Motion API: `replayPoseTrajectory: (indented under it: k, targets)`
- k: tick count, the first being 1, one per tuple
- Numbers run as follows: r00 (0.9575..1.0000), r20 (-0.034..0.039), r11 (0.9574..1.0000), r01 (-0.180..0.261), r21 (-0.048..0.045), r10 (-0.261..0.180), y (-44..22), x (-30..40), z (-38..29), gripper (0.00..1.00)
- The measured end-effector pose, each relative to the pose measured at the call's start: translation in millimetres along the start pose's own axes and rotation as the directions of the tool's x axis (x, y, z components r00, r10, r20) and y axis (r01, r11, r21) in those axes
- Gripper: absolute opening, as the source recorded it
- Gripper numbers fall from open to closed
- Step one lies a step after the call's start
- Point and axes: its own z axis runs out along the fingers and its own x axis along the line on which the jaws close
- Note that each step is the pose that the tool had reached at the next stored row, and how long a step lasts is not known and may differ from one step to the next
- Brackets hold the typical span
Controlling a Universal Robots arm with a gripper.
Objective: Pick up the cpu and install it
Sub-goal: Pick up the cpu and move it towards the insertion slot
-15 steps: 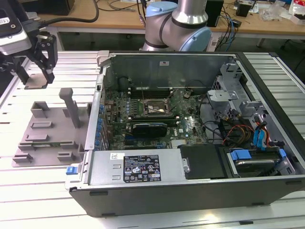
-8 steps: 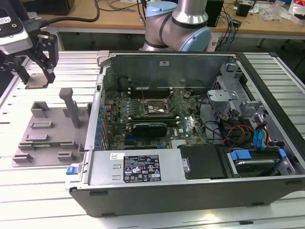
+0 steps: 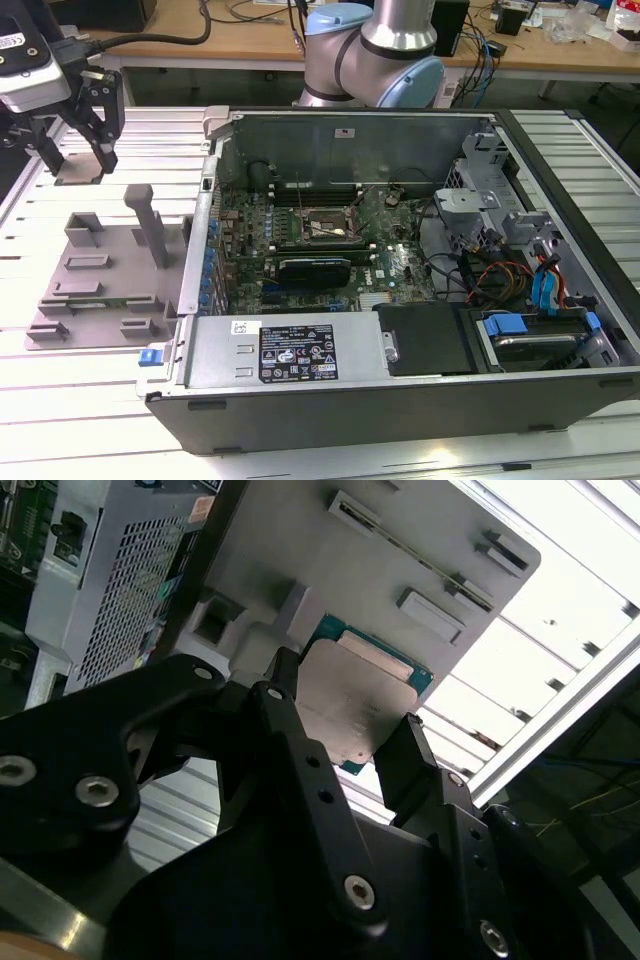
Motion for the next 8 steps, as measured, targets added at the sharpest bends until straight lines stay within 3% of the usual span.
replayPoseTrajectory:
  k: [8]
  targets:
    - [1.0000, 0.0000, 1.0000, 0.000, 0.0000, 0.000, -0.1, -3.0, -1.0, 0.55]
